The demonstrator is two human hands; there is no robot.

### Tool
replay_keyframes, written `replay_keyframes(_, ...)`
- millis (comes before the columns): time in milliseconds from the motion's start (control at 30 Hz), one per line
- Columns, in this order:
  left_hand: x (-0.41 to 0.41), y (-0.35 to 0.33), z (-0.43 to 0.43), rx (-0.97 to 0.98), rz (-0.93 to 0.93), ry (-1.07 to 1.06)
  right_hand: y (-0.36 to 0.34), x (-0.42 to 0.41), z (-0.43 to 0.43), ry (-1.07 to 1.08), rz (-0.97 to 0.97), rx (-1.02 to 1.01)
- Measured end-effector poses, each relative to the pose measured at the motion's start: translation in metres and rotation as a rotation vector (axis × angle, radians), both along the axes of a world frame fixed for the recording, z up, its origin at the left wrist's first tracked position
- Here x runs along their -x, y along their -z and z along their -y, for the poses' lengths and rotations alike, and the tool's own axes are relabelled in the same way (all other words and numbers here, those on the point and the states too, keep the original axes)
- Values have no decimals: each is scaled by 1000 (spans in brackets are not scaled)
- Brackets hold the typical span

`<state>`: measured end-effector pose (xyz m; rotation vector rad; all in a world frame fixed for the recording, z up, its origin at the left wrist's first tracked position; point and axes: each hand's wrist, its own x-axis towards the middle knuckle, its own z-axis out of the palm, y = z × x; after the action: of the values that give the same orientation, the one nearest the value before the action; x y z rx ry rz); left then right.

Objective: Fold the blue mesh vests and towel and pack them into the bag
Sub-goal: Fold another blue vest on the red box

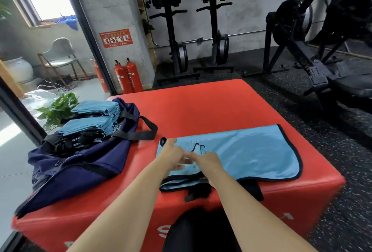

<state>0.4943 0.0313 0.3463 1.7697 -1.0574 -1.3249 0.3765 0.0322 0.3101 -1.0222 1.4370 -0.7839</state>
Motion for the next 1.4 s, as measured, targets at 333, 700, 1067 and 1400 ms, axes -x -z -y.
replay_keyframes(333,-41,-3,22,300,499,-332,-48,42,35,46,-203,340)
replay_keyframes(700,52,43,37,172,630,69,6,228,47,186,-481,193)
replay_keyframes(1067,79,67,12,84,1217,813,27,265,50,274,-414,151)
replay_keyframes(1400,86,55,19,158,1225,830,7,238,36,140,-1287,429)
